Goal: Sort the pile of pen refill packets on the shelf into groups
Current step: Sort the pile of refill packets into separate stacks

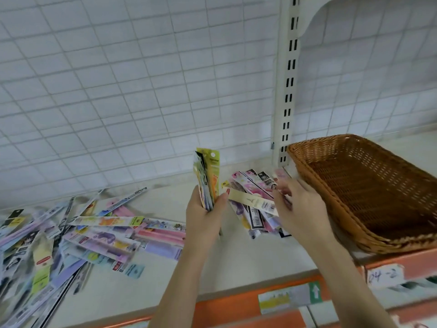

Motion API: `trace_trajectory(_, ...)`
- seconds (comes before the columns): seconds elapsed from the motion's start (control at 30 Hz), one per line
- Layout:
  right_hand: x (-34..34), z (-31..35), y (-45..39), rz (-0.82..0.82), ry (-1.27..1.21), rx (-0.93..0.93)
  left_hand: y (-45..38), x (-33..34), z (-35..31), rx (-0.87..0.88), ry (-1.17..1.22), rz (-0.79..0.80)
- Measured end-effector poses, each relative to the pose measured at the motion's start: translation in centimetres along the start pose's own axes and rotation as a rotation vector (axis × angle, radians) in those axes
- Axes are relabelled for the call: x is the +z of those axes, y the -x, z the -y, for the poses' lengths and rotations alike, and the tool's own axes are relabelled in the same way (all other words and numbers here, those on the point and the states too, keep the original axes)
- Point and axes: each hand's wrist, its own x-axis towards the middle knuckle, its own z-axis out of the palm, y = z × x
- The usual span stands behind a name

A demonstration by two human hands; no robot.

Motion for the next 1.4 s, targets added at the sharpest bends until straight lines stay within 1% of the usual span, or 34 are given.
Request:
trace_trajectory(0.1,-0.2,-0.6,0.0,-0.017,0.001,0.017,-1.5,0.3,0.4,-0.077,-0.104,-0.042)
trace_trajectory(0.17,-0.1,-0.9,-0.1,-0.025,0.001,0.008,-2.6,0.3,0.0,-0.195,-0.163,-0.042)
trace_trajectory(0.27,0.0,-1.0,-0.1,-0.011,-0.01,0.009,-3.6,0.3,-0.6,-0.414,-0.246,0.061)
trace_trajectory(0.3,0.1,-0.9,0.0,-0.001,-0.015,0.006,-3.7,0.4,-0.7,-0.447,-0.293,0.093)
trace_trajectory(0.37,0.3,-0.9,0.1,0.018,-0.015,-0.006,-3.8,0.6,-0.8,-0.449,-0.352,0.15)
trace_trajectory(0.47,0.4,-0.9,0.4,0.027,-0.003,-0.031,-3.7,1.1,-1.3,-0.4,-0.43,0.21)
trace_trajectory(0.57,0.5,-0.7,0.6,0.021,0.009,-0.041,-3.0,1.5,-1.3,-0.367,-0.539,0.326)
trace_trajectory(0.67,0.6,-0.2,0.8,0.042,0.045,-0.065,-2.7,1.8,-0.6,-0.303,-0.625,0.356)
trace_trajectory(0.77,0.8,0.3,0.8,0.11,0.11,-0.077,-2.5,1.5,-0.3,-0.27,-0.62,0.359)
trace_trajectory(0.9,1.1,1.1,0.4,0.128,0.188,-0.072,-2.5,-0.6,-0.3,-0.251,-0.562,0.315)
trace_trajectory(0.97,1.5,1.6,0.0,0.125,0.176,-0.084,-2.3,-2.4,-0.5,-0.242,-0.553,0.248)
trace_trajectory(1.13,3.6,4.7,-0.9,0.153,0.082,-0.12,-1.3,-8.4,-0.2,-0.109,-0.505,0.07)
trace_trajectory(1.23,5.6,7.9,-0.7,0.224,0.035,-0.136,-0.2,-12.7,0.8,-0.068,-0.555,-0.015)
trace_trajectory(1.4,9.2,13.3,1.2,0.345,-0.038,-0.251,1.6,-20.4,2.7,-0.016,-0.738,-0.173)
